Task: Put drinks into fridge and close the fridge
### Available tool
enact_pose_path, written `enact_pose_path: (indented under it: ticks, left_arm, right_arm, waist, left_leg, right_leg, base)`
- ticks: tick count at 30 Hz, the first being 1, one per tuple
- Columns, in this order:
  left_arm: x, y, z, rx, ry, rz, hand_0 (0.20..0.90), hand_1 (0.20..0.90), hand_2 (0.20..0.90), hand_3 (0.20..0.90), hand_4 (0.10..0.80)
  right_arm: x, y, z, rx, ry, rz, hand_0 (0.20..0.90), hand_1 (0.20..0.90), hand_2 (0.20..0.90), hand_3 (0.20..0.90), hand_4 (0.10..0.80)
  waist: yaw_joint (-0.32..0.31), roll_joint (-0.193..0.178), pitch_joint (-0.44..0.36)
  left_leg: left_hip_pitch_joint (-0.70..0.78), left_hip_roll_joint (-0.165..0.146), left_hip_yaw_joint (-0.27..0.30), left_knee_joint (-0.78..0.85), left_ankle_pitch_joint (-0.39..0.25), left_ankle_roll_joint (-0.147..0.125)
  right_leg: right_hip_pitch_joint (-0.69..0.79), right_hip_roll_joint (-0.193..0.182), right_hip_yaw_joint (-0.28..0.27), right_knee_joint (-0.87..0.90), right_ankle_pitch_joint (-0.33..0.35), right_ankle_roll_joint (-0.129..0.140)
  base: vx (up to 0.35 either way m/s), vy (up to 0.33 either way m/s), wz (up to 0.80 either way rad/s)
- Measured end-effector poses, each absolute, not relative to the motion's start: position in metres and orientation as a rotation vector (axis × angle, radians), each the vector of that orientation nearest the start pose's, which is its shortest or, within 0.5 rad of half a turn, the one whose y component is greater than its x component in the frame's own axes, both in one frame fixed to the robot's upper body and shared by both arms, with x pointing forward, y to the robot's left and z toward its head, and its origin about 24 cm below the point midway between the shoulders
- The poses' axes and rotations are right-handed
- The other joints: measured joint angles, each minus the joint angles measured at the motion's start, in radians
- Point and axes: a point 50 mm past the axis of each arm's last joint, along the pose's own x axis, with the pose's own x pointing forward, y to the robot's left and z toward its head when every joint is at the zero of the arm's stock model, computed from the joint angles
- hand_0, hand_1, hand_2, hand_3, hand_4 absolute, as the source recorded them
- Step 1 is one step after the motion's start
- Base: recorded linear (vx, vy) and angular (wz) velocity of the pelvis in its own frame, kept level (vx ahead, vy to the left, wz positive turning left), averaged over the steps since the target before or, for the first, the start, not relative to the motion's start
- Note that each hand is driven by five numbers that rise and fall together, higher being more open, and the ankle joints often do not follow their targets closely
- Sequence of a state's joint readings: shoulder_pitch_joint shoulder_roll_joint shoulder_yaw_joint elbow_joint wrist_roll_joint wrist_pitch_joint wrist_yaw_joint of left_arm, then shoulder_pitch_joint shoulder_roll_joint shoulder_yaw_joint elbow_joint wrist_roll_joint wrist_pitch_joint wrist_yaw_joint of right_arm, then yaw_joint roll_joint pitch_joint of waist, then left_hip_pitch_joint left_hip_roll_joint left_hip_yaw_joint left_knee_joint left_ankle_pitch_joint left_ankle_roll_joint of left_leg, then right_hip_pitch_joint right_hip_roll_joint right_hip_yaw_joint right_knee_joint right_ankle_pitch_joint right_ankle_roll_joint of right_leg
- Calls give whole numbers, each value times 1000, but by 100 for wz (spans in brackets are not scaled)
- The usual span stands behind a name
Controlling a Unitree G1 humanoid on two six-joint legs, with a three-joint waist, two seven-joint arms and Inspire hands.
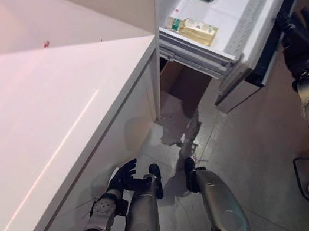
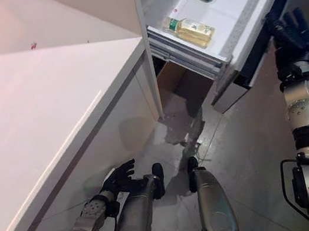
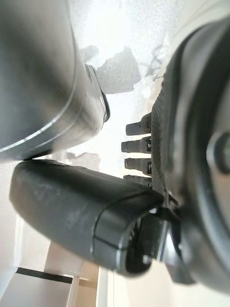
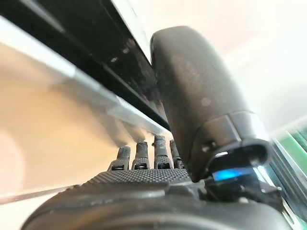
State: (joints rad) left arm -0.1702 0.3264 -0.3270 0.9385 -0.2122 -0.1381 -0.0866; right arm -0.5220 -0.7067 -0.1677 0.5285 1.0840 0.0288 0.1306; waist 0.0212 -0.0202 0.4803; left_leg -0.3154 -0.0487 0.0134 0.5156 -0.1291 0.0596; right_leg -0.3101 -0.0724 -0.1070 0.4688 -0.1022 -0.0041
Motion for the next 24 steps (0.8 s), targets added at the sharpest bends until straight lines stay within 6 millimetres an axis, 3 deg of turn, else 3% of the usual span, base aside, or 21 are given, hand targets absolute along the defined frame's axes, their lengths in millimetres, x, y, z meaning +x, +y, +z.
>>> enact_pose_path:
  ticks: [3,7,12,16,19,24]
  left_arm:
    - [209,212,-102,231,694,-162,900,900,900,900,800]
    - [199,214,-106,224,699,-165,900,900,900,900,800]
    - [194,219,-107,239,707,-162,900,900,900,900,800]
    - [194,220,-107,254,708,-167,900,900,900,900,800]
    - [181,226,-113,255,749,-152,900,900,900,900,800]
    - [162,222,-124,253,812,-164,900,900,900,900,800]
  right_arm:
    - [324,-318,159,477,-210,-22,900,900,900,900,800]
    - [327,-288,155,462,-169,150,900,900,900,900,800]
    - [324,-233,159,476,-196,386,900,900,900,900,800]
    - [313,-189,175,443,-281,590,900,900,900,900,800]
    - [308,-188,172,386,-321,542,900,900,900,900,800]
    - [304,-204,192,202,-531,302,900,900,900,900,800]
  waist:
    - [-1,0,0]
    - [3,0,0]
    - [21,-1,-1]
    - [44,-7,-8]
    - [54,-35,-54]
    - [53,-41,-125]
  left_leg:
    - [22,2,-10,-11,-3,-6]
    - [66,6,-22,-37,-4,-12]
    - [114,8,-42,-78,7,-18]
    - [155,7,-46,-115,11,-19]
    - [184,0,-46,-159,20,-16]
    - [248,-6,-38,-235,40,-9]
  right_leg:
    - [32,4,-10,-20,0,0]
    - [85,11,-20,-58,-1,1]
    - [143,18,-42,-105,6,-8]
    - [183,19,-47,-140,6,-8]
    - [210,16,-45,-176,9,-3]
    - [266,15,-41,-251,27,6]
  base:
    - [87,-31,8]
    - [80,-28,6]
    - [62,-23,11]
    - [36,4,7]
    - [32,11,0]
    - [0,0,0]
